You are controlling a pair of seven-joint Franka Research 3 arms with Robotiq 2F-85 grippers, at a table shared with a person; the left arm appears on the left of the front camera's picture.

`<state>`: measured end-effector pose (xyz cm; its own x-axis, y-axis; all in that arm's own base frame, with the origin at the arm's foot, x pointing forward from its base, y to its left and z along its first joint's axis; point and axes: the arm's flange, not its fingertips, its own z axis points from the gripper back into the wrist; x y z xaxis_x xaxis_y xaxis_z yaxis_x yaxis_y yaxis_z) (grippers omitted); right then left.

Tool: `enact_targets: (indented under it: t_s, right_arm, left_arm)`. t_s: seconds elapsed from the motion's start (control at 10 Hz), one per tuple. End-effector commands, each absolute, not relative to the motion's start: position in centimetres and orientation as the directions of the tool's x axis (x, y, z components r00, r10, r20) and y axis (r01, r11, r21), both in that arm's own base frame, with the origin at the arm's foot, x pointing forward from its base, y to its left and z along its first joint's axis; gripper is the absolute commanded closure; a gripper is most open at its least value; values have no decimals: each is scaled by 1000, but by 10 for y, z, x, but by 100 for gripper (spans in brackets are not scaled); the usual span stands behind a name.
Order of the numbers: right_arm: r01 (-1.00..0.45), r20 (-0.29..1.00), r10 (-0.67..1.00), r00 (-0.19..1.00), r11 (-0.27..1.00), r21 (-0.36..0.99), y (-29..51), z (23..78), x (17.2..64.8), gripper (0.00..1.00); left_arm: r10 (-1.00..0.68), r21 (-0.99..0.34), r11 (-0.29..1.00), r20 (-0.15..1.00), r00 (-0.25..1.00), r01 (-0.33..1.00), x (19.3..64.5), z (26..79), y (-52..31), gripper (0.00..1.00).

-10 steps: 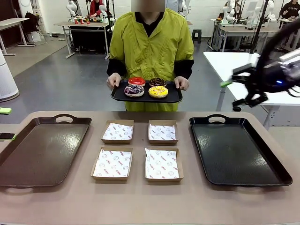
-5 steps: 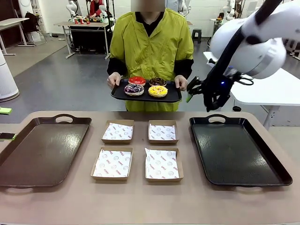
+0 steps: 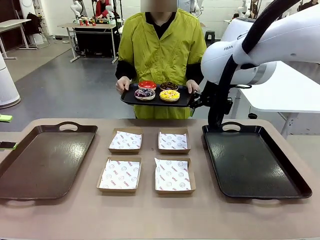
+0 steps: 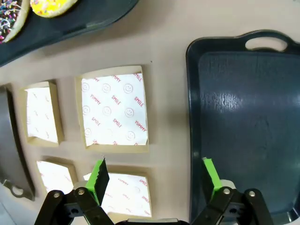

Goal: Individually package the donuts and arrange them on the tray.
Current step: Pick up one Paper togo box.

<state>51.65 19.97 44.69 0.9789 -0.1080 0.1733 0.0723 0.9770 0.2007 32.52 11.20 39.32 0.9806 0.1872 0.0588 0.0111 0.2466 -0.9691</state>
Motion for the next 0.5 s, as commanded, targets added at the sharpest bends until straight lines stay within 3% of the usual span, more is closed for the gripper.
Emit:
enact_targets:
  t_s: [0.0,0.4]
  right_arm:
    - [85,171,-123,978,974,210,194,449,512,0]
    - [85,171,-123,978,974,210,194,449,512,0]
  left_arm:
    - [201,-972,235,62,978,14,326,395,113,0]
    - [201,-972,235,62,978,14,326,395,113,0]
